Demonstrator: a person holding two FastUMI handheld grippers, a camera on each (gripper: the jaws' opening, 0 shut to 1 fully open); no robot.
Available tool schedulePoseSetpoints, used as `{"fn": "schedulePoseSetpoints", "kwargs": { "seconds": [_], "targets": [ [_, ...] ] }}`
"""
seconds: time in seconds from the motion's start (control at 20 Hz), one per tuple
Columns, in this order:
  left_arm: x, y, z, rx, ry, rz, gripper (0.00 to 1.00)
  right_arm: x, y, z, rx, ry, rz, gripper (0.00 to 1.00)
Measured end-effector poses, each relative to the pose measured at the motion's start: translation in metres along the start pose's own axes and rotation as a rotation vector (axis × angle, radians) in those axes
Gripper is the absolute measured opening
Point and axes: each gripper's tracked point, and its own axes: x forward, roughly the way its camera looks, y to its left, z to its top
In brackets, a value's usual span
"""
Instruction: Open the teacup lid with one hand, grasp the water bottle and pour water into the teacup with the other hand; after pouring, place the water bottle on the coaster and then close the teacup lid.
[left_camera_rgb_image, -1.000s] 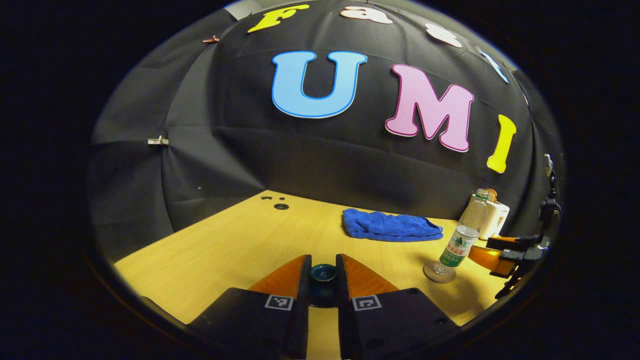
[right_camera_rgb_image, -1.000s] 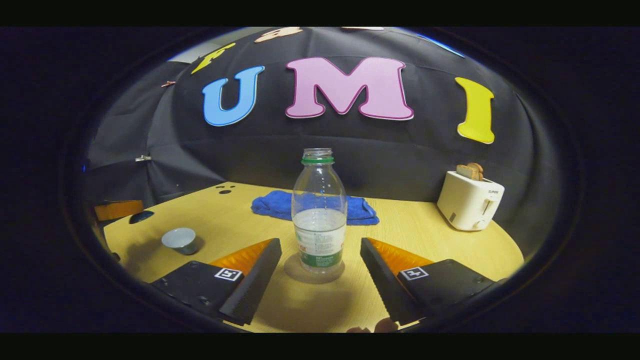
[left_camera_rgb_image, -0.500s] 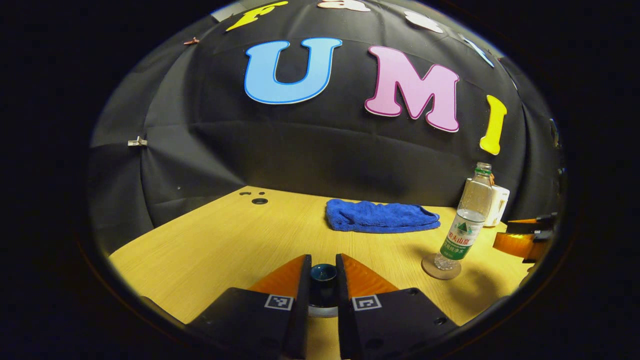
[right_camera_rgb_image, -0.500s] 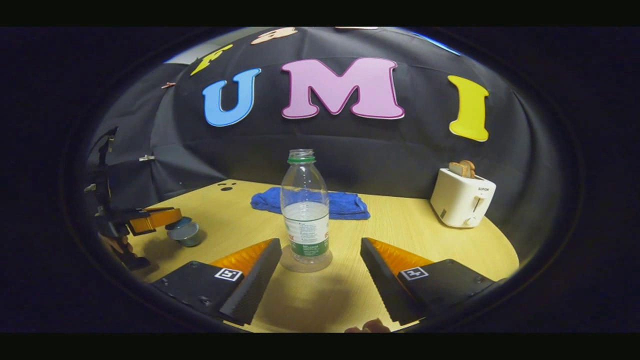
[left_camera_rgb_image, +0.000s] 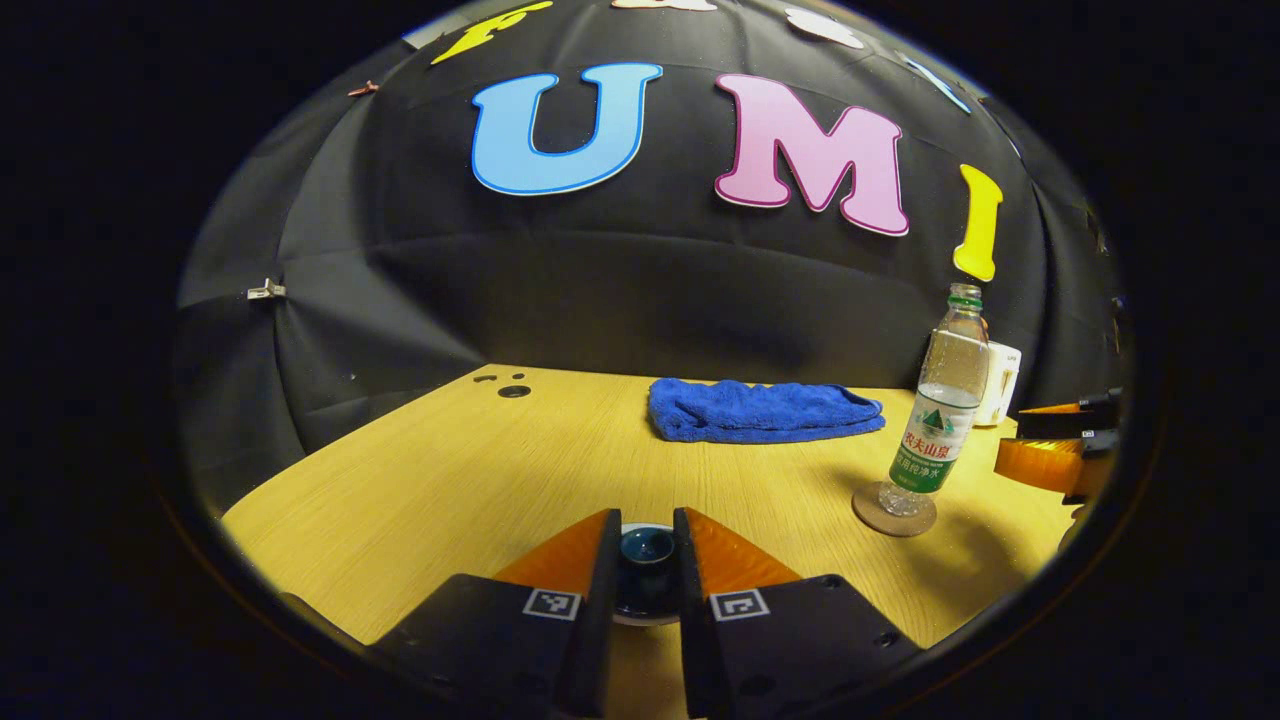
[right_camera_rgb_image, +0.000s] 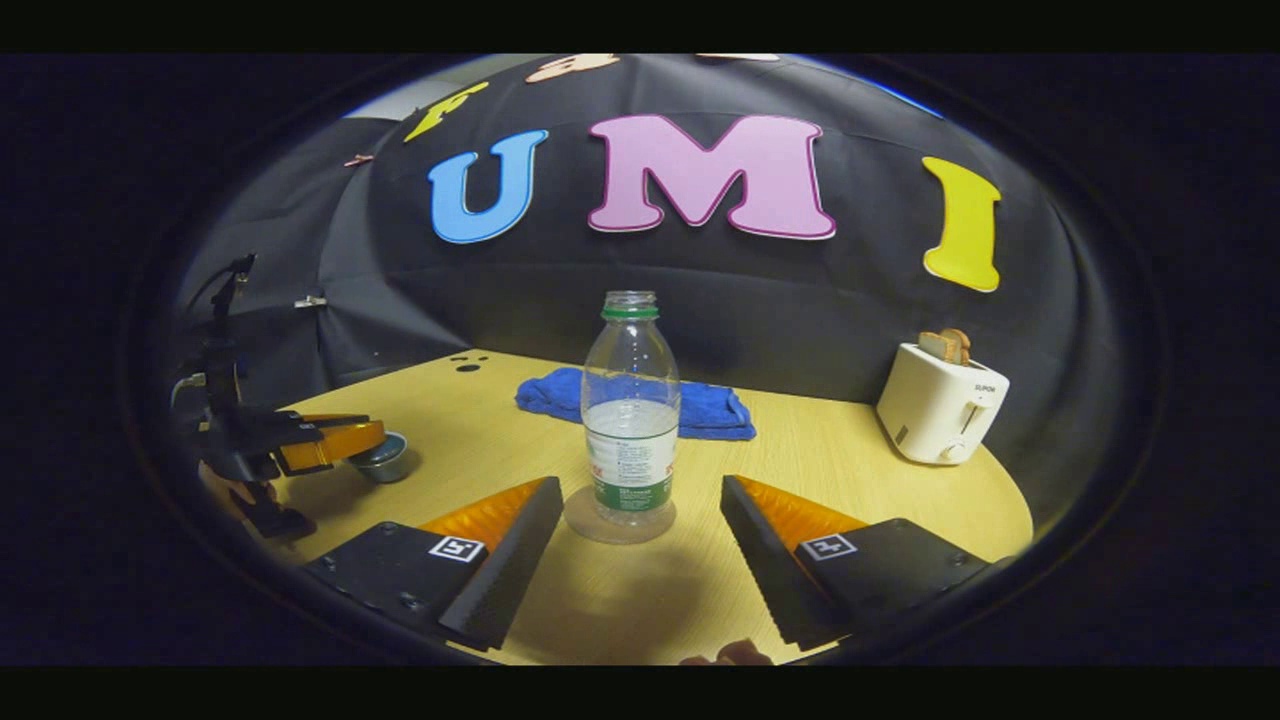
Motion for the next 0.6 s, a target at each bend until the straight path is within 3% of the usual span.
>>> {"fn": "schedulePoseSetpoints", "kwargs": {
  "seconds": [0.25,0.3,0.4,0.6],
  "targets": [
    [-0.005,0.002,0.008,0.008,-0.015,0.018,0.47,-0.005,-0.006,0.011,-0.01,-0.031,-0.026,0.98],
    [-0.008,0.001,0.011,0.005,-0.019,0.015,0.58,-0.006,-0.005,0.012,-0.008,-0.027,-0.026,0.98],
    [-0.02,-0.001,0.023,0.0,-0.031,0.01,0.65,-0.01,-0.007,0.014,0.002,-0.011,-0.028,0.98],
    [-0.045,-0.006,0.063,0.019,-0.08,-0.004,0.95,-0.027,-0.013,0.031,0.011,-0.023,-0.042,0.98]
  ]
}}
